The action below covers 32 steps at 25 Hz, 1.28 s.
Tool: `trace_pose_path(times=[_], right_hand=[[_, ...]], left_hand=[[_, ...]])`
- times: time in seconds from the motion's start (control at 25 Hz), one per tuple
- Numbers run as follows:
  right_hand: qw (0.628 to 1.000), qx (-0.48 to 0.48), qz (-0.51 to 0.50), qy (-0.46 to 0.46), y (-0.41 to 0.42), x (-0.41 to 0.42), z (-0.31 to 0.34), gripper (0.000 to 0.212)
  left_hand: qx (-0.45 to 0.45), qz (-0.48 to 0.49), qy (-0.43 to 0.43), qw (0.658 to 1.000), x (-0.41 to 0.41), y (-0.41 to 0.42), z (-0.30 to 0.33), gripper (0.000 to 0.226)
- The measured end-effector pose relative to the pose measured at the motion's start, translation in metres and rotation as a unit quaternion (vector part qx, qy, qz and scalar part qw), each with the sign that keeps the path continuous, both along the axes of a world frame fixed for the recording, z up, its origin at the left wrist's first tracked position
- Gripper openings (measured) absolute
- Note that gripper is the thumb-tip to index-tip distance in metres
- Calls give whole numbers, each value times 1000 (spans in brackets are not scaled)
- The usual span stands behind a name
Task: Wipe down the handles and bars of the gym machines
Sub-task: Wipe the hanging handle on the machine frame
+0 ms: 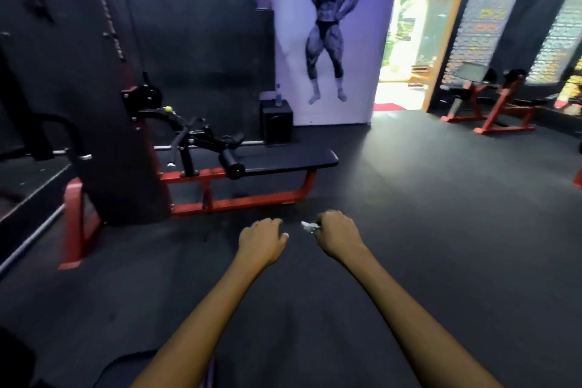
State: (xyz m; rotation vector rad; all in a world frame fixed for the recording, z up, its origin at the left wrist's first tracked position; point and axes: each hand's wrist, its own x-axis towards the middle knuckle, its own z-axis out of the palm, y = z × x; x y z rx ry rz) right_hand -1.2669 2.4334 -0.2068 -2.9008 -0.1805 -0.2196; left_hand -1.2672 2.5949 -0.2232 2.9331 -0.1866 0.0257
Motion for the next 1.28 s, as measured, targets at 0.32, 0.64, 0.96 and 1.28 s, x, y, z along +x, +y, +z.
trace_pose_path(times=[0.32, 0.64, 0.96, 1.28], right_hand=[[980, 11, 198, 26, 99, 219, -3, 19], [938, -18, 341, 65, 248, 388, -18, 19], [889, 30, 448, 88, 402, 501, -23, 22], [819, 135, 547, 108, 574, 596, -22, 17]], left_hand=[[-23, 195, -17, 980, 161, 79, -1, 43], [-41, 341, -28, 939, 289, 211, -23, 43], [-18, 459, -41, 887, 367, 335, -14, 41], [-6, 564, -95, 821, 432, 480, -4, 43]])
